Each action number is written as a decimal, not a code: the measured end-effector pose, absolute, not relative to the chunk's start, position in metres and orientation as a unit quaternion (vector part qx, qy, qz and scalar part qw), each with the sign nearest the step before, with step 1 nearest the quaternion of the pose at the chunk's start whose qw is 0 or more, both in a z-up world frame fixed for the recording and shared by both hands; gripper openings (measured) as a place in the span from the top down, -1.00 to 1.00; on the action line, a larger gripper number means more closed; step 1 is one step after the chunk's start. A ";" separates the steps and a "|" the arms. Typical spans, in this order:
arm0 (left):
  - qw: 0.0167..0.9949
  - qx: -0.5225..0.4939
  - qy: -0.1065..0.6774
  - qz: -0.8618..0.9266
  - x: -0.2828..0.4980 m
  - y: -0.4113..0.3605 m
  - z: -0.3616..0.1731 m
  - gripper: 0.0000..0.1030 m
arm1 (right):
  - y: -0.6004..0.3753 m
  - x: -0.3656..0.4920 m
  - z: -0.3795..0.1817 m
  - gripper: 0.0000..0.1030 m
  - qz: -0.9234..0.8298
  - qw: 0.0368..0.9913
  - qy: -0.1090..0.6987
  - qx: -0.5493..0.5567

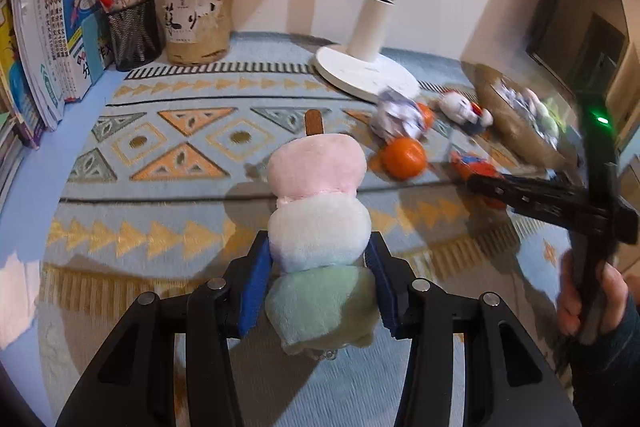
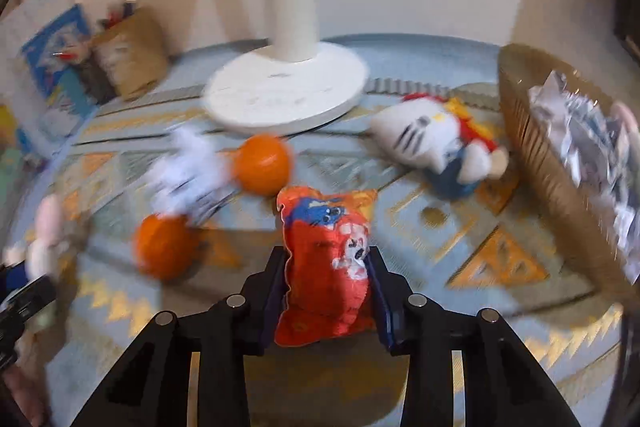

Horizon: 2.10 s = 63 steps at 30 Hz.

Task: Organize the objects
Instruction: 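Grasp another stacked plush toy with left gripper while right grasps the red snack bag, then carry the stacked plush and red snack bag over the basket and open both grippers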

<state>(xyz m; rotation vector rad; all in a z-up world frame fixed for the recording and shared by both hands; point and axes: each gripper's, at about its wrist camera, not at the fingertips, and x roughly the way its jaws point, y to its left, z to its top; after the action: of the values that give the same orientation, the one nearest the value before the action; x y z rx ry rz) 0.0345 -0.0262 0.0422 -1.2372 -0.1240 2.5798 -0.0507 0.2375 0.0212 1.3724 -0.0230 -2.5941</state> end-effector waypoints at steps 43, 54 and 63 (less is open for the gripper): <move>0.145 -0.361 -0.029 0.921 0.066 -0.007 0.037 0.13 | 0.216 0.086 0.041 0.38 -0.938 0.073 0.048 0.335; 0.099 -0.359 -0.034 0.928 0.071 -0.007 0.040 0.13 | 0.220 0.093 0.045 0.38 -0.942 0.087 0.041 0.321; 0.198 -0.308 -0.016 0.931 0.054 0.063 0.120 0.13 | 0.300 0.097 0.065 0.38 -0.938 0.092 -0.107 0.317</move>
<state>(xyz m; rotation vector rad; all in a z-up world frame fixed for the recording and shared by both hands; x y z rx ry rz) 0.0545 0.0634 0.1198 -0.8606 -0.0461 2.6040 0.0967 0.2997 0.0654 0.9405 -0.3175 -2.7851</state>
